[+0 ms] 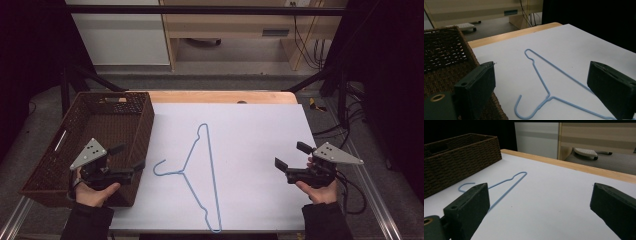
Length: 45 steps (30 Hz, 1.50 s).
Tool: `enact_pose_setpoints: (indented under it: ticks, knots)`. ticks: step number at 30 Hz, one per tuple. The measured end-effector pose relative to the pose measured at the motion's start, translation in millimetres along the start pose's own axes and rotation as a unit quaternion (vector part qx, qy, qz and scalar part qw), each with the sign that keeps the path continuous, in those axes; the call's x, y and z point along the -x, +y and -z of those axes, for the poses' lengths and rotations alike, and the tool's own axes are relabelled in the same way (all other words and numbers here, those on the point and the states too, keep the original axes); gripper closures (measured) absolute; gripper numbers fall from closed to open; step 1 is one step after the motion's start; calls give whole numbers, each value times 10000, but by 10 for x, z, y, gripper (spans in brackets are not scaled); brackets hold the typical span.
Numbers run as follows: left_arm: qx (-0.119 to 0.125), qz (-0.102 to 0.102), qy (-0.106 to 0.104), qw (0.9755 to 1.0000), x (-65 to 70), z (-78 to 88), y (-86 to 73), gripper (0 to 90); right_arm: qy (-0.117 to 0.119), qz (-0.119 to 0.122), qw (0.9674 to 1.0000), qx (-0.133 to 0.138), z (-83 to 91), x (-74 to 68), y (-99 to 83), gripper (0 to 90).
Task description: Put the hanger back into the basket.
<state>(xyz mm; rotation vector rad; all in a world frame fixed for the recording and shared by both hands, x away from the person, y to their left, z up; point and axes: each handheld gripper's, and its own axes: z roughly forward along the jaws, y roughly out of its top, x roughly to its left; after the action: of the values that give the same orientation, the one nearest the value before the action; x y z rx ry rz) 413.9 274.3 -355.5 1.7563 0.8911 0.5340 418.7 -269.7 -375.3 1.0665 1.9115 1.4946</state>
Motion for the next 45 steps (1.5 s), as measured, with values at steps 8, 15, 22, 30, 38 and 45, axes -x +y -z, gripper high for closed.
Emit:
enact_pose_setpoints:
  ticks: [8,15,22,30,38,45]
  knots:
    - [-35,-71,-96,9999,78,-46,7,80,0,10,10000,-88,-58,-87,23,34]
    - [-108,-112,-156,9998,134,-112,-3,81,51,103,9995,-293,-181,-253,42,41]
    - [-157,-162,-217,9995,171,-151,-8,82,275,267,9977,-567,-366,-504,49,44]
    - [-167,-159,-236,9995,185,-169,-16,82,575,416,9945,-771,-574,-809,55,52]
    - [-120,-155,-183,9996,167,-144,-7,82,698,524,9909,-1026,-753,-1059,42,75]
    - [-113,-137,-154,9997,150,-139,-6,82,825,598,9870,-1241,-927,-1246,13,89]
